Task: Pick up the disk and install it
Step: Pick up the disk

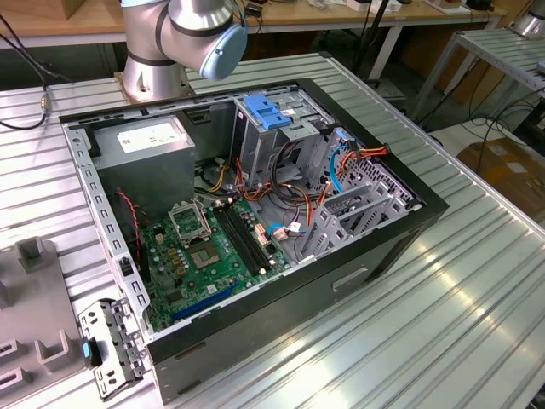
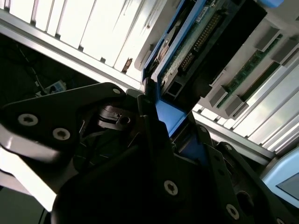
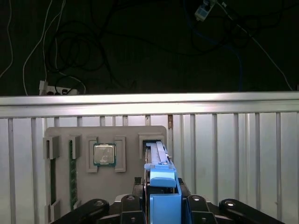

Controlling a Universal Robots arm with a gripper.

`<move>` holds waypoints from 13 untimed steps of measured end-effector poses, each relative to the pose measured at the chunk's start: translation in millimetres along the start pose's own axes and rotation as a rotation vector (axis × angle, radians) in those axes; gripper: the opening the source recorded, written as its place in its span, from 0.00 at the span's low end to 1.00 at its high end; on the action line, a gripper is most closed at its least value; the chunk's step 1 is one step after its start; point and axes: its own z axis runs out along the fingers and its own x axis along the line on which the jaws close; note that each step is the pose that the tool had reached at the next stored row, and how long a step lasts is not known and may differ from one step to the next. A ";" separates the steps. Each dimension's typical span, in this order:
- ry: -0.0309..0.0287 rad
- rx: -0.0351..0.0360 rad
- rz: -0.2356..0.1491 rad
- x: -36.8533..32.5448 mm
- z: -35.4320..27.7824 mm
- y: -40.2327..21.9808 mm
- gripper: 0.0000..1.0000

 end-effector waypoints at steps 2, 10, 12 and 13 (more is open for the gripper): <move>0.0000 0.0000 0.000 0.0 -2.3 0.0 0.37; 0.0002 0.0001 0.000 0.0 -7.6 -0.1 0.37; 0.0002 0.0000 0.000 -0.1 -7.7 -0.1 0.37; 0.0002 0.0000 0.000 -0.1 -7.7 -0.2 0.37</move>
